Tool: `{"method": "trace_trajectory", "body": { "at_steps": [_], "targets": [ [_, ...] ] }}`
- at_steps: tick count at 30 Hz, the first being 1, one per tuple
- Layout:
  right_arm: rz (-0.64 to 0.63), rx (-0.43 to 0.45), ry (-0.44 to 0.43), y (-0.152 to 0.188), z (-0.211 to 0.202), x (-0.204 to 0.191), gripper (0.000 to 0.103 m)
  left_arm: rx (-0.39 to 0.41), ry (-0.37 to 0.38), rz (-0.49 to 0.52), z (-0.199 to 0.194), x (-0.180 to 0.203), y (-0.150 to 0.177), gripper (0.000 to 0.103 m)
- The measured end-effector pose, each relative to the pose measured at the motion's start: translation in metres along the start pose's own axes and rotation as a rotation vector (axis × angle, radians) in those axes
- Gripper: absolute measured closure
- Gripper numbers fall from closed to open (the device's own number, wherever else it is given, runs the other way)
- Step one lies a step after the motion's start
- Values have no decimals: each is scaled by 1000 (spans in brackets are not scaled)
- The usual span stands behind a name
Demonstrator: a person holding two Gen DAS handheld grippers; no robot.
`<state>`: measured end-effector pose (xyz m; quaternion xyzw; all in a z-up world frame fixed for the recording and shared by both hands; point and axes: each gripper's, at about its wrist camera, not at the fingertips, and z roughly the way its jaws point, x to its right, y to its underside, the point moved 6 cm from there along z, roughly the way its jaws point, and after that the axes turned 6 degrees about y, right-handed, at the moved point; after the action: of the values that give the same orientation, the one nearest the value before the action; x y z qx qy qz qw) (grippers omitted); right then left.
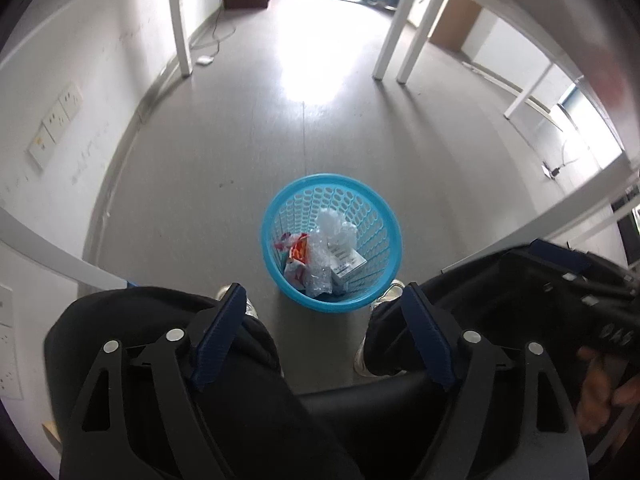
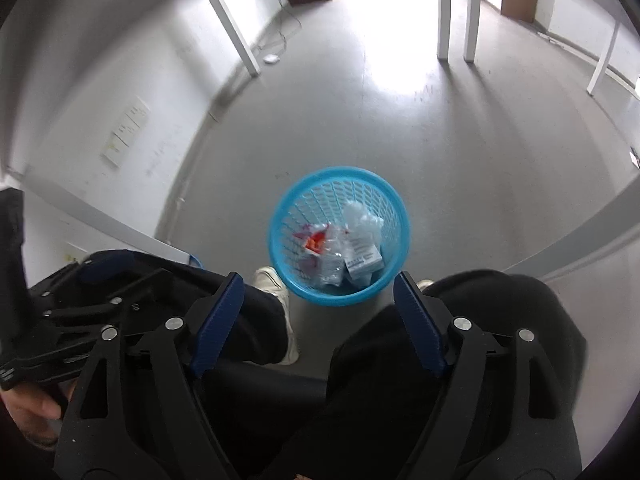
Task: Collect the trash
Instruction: 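Raise both tools back toward the white cup and gold wrapper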
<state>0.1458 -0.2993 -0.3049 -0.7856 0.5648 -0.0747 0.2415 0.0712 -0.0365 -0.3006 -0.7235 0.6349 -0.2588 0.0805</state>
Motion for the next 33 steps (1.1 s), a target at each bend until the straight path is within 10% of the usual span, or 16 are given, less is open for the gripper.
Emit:
{"method": "trace_trajectory", "body": {
  "at_steps": [13,21,33],
  "targets": [
    [-59,284,39,8,-142,6,14,194,9,174,-97,48,9,6],
    [-68,427,27,-31,-189,0,9,471,-17,251,-175,68,-32,6],
    [-59,516,28,-119,-195,-7,9,507,-25,182,-168,54,-114,6]
  ]
}}
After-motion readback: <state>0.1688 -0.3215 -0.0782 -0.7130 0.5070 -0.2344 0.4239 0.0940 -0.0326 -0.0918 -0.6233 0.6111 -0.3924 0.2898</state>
